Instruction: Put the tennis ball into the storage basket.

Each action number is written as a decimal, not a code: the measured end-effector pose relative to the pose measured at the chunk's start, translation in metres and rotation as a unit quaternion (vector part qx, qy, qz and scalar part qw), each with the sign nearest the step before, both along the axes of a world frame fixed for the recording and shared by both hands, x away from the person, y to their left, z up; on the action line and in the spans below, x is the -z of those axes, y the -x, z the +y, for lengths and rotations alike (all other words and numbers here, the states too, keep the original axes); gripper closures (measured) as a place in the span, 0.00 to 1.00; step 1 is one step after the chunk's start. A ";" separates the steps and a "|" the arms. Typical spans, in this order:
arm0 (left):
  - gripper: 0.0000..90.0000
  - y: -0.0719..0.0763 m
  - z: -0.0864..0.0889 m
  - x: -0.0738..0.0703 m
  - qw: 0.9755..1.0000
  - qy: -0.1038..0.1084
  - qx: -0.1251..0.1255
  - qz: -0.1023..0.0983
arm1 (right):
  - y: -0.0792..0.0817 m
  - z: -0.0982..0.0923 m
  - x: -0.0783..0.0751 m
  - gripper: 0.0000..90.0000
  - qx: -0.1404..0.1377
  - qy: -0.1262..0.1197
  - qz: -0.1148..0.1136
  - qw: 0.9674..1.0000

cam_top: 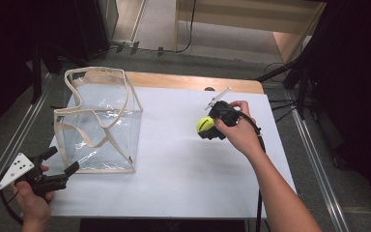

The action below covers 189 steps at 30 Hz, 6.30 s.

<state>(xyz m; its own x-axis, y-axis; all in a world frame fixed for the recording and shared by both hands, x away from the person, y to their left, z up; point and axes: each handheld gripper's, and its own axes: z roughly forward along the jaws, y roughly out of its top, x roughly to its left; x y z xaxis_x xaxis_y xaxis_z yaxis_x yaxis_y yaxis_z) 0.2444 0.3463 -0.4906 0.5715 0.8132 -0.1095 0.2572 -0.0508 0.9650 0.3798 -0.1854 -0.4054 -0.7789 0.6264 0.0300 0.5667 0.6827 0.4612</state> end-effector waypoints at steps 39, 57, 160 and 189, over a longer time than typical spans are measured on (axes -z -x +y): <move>0.00 -0.001 0.001 0.000 1.000 0.009 0.002 0.005 | -0.012 0.071 -0.056 0.26 -0.066 -0.027 -0.013 0.997; 0.00 -0.001 0.001 0.000 1.000 0.007 0.006 0.005 | -0.014 0.104 -0.067 0.26 -0.093 -0.025 -0.010 0.995; 0.00 -0.001 -0.001 -0.002 1.000 0.002 0.026 0.004 | -0.028 0.240 -0.132 0.26 -0.194 -0.045 -0.020 0.980; 0.00 -0.002 -0.002 -0.001 1.000 -0.005 0.028 0.005 | -0.017 0.200 -0.127 0.10 -0.159 -0.066 -0.049 0.984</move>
